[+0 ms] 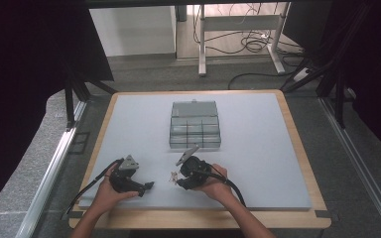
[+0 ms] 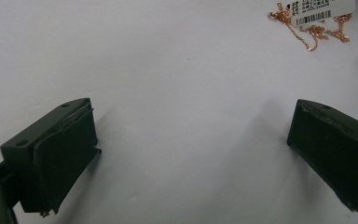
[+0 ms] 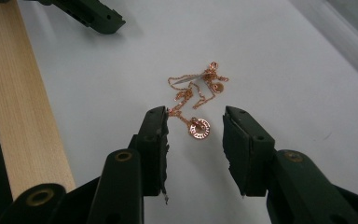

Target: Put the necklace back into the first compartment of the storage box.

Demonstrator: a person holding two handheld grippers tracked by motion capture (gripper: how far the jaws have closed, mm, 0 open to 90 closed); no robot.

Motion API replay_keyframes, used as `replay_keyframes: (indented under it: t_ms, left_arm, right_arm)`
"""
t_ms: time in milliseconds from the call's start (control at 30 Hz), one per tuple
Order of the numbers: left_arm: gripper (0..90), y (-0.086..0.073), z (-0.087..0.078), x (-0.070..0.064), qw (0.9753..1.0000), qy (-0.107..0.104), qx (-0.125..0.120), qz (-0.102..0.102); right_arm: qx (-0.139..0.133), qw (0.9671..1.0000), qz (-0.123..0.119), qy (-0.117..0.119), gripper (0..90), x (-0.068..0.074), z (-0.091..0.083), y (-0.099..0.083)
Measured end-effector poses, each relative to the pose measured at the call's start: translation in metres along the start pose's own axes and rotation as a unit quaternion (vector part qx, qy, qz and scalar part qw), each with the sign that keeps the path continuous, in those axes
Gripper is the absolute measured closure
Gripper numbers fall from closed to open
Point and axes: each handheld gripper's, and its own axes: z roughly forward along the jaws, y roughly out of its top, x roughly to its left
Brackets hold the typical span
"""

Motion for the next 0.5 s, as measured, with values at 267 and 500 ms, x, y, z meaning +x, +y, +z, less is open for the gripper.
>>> replay_keyframes:
  t_ms: [267, 500]
  left_arm:
    - [1.3, 0.000, 0.000, 0.000, 1.0000, 0.000, 0.000, 0.000]
    - [1.2, 0.000, 0.000, 0.000, 1.0000, 0.000, 0.000, 0.000]
  right_arm:
    - [0.007, 1.0000, 0.003, 0.002, 60.9, -0.002, 0.007, 0.003]
    - [0.023, 0.9997, 0.003, 0.003, 64.6, -0.003, 0.015, 0.004]
